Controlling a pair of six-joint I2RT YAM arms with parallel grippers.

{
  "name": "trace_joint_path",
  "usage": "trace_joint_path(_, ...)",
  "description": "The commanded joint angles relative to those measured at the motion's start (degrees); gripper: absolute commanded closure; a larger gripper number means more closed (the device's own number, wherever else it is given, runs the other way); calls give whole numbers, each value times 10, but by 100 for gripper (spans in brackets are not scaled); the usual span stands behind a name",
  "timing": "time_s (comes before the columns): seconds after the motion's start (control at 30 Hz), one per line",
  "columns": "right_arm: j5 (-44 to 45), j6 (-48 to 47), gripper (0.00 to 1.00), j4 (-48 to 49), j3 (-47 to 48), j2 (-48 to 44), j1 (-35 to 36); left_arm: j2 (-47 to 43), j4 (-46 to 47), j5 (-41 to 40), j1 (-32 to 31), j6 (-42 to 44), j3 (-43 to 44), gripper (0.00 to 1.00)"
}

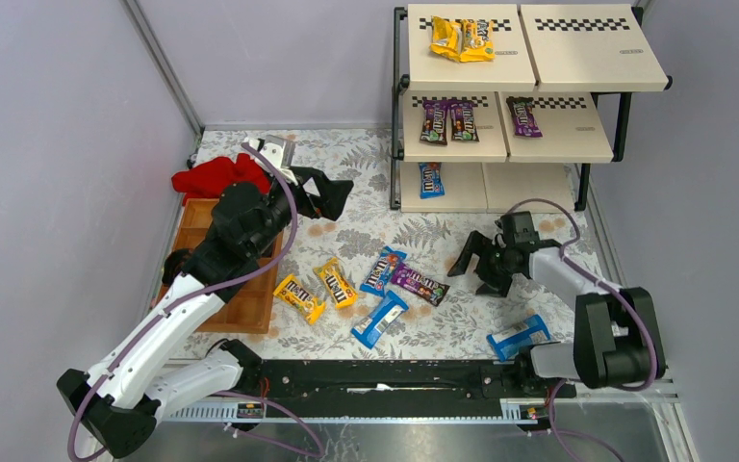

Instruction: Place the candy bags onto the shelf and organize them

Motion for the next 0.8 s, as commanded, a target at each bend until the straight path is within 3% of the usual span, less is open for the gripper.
trace_joint_path(0.0,-90,39,0,40,-49,-40,-6,-10,18,10,-1,-6,26,1)
trace_joint_path(0.17,-139,90,2,95,-94,-27,12,-12,18,10,-2,-7,26,1)
trace_joint_path(0.27,-167,123,12,162,-117,-12,15,-12,18,10,-2,-7,26,1)
trace_joint_path(0.43,-138,177,18,244,-132,3,68,-10,18,10,-2,-7,26,1)
trace_joint_path(0.67,-122,213,35,346,-171,36,75,-12,19,10,-2,-9,24,1)
trace_joint_path(0.77,-126,229,48,405,-184,50,75,-10,20,17,-2,-9,24,1)
